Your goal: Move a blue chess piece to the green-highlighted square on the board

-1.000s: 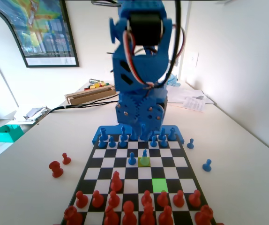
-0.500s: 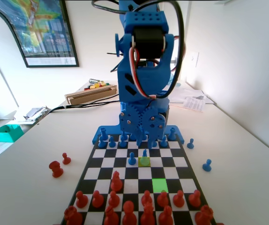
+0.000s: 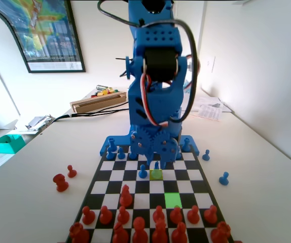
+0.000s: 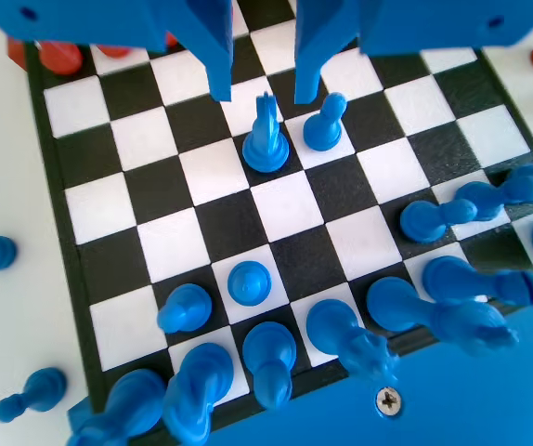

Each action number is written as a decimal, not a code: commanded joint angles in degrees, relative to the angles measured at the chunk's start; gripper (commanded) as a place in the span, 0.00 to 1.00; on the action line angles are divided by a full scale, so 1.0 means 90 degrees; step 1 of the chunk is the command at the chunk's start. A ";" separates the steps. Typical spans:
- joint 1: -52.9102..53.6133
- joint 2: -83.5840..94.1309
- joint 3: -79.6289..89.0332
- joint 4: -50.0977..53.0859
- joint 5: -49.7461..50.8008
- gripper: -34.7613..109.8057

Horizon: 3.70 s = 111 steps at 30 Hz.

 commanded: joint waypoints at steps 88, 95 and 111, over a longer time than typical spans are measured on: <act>-0.0176 -0.1240 -0.3037 0.0986 0.0371 0.25; -0.0361 -0.1738 -0.3262 0.0840 0.0439 0.25; -0.0635 -0.2129 -0.2959 0.0459 0.0420 0.25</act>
